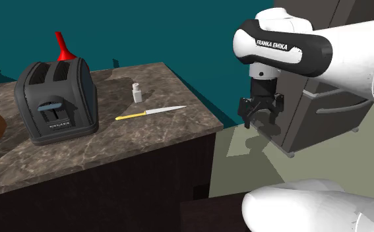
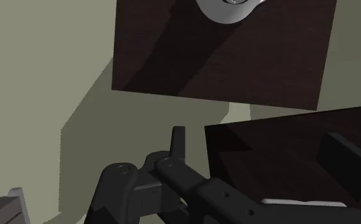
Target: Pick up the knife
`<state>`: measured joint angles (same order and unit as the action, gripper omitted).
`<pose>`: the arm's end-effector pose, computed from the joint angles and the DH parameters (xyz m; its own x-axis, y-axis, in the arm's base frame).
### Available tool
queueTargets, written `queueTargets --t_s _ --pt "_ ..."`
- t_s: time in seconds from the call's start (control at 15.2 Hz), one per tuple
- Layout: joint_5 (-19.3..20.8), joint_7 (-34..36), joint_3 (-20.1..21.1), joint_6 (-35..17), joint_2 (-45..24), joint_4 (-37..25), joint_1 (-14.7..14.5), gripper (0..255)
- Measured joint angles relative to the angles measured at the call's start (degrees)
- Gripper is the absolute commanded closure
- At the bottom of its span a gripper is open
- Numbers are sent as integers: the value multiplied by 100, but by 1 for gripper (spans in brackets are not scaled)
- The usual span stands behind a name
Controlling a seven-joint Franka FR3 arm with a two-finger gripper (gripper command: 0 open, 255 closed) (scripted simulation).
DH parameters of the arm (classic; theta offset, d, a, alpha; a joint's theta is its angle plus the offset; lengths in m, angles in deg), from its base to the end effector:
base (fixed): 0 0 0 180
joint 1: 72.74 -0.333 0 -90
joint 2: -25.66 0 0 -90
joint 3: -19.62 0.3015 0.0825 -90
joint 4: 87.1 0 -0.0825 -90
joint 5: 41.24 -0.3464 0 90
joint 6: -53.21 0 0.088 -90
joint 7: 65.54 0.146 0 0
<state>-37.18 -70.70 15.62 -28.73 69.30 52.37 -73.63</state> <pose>0.2544 -0.0277 0.4915 0.9685 0.0577 -0.2421 0.0596 -0.9982 0.0006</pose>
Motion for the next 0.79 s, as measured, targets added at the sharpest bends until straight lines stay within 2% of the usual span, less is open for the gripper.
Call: queueTargets --t_s 0.13,0.79 --pt "-84 132 68 23 -14 -10 -1 0" --pt "-1688 2814 1224 -66 -656 -318 66 0"
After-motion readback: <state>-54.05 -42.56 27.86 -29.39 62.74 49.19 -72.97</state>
